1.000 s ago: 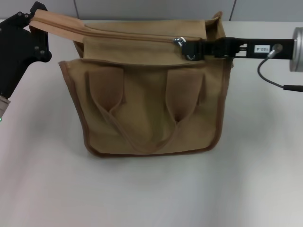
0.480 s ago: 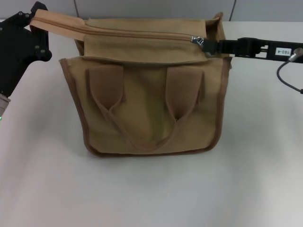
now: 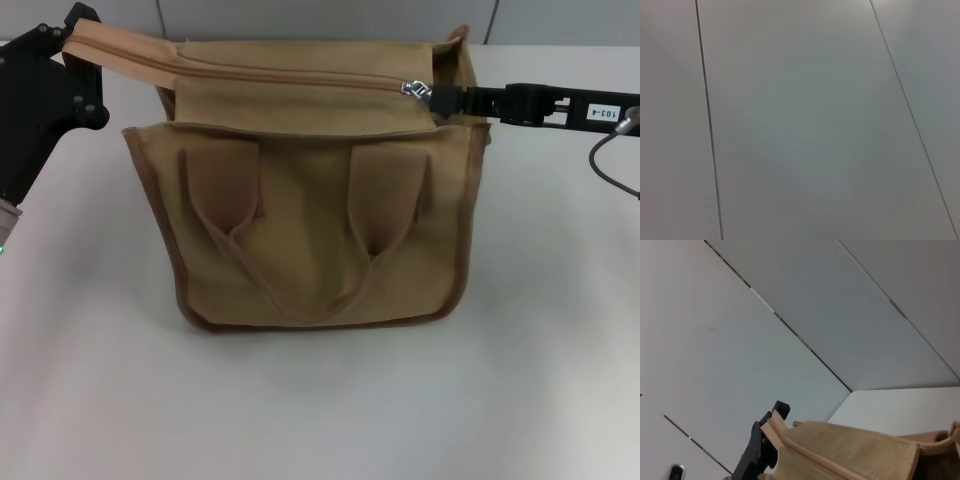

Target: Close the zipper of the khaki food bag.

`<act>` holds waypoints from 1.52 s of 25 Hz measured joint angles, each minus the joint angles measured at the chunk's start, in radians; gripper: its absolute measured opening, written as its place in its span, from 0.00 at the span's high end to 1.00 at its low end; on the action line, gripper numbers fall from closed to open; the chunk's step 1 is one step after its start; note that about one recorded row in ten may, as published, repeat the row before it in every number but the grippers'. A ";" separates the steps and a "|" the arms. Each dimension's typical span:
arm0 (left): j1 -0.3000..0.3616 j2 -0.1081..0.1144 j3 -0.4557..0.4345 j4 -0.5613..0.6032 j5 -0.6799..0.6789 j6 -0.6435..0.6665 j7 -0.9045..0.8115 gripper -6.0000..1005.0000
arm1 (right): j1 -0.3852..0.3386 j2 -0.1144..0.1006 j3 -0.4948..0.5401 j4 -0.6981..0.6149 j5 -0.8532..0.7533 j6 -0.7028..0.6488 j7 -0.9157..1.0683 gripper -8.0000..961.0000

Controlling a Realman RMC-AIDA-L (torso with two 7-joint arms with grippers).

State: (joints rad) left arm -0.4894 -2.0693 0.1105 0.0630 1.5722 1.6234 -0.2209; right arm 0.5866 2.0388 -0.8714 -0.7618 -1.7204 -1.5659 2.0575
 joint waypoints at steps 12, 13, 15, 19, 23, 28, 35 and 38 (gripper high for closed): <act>-0.006 -0.002 0.005 -0.003 0.000 0.005 0.000 0.94 | -0.014 -0.001 0.116 0.040 0.006 -0.066 -0.143 0.71; -0.006 -0.002 0.005 -0.003 0.000 0.005 0.000 0.94 | -0.016 -0.001 0.116 0.041 0.007 -0.072 -0.149 0.67; -0.007 -0.002 0.005 -0.005 0.001 0.005 0.000 0.94 | -0.016 0.000 0.116 0.041 0.008 -0.082 -0.156 0.58; -0.007 -0.002 0.004 -0.009 0.001 0.005 0.000 0.94 | -0.016 0.001 0.117 0.042 0.008 -0.090 -0.168 0.40; -0.003 -0.001 0.007 -0.008 0.008 0.005 -0.001 0.94 | -0.018 0.001 0.117 0.046 0.009 -0.090 -0.181 0.27; 0.010 0.001 0.009 0.006 0.009 0.014 -0.069 0.94 | -0.019 0.001 0.117 0.049 0.008 -0.089 -0.191 0.15; 0.050 0.005 0.125 0.216 0.040 0.011 -0.452 0.94 | -0.037 0.008 0.117 0.050 0.010 -0.096 -0.269 0.15; 0.086 0.017 0.207 0.334 0.041 0.003 -0.697 0.73 | -0.053 0.017 0.118 0.050 0.036 -0.098 -0.358 0.15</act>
State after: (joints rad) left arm -0.4035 -2.0522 0.3172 0.3973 1.6128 1.6266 -0.9174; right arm 0.5336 2.0555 -0.7530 -0.7117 -1.6846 -1.6641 1.6993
